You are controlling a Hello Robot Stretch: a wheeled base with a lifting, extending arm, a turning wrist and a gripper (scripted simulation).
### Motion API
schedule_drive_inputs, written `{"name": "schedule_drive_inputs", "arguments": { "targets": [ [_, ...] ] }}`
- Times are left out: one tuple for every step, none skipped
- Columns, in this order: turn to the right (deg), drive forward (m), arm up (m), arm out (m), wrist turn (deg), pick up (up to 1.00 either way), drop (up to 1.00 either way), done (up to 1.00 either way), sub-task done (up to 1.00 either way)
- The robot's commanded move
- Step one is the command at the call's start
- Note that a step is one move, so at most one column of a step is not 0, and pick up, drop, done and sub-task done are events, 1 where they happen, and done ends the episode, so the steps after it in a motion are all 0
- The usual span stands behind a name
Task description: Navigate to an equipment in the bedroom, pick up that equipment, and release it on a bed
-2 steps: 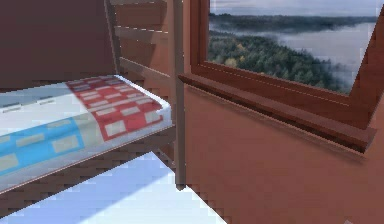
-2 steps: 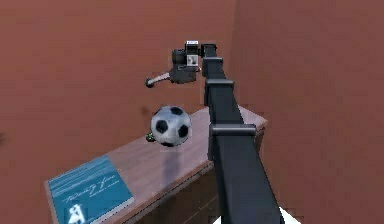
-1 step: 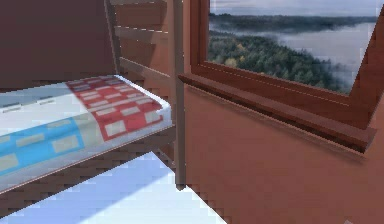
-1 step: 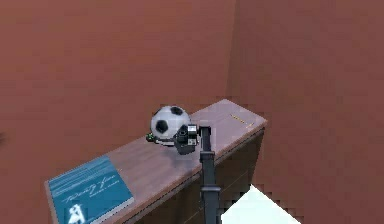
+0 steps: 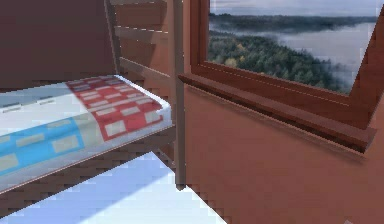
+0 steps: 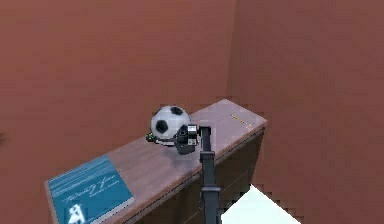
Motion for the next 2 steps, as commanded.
{"name": "schedule_drive_inputs", "arguments": {
  "targets": [
    [0.0,0.0,0.1,0.0,0.0,0.0,0.0,0.0,0.0],
    [0.0,0.0,0.22,0.0,0.0,0.0,0.0,0.0,0.0]
  ]
}}
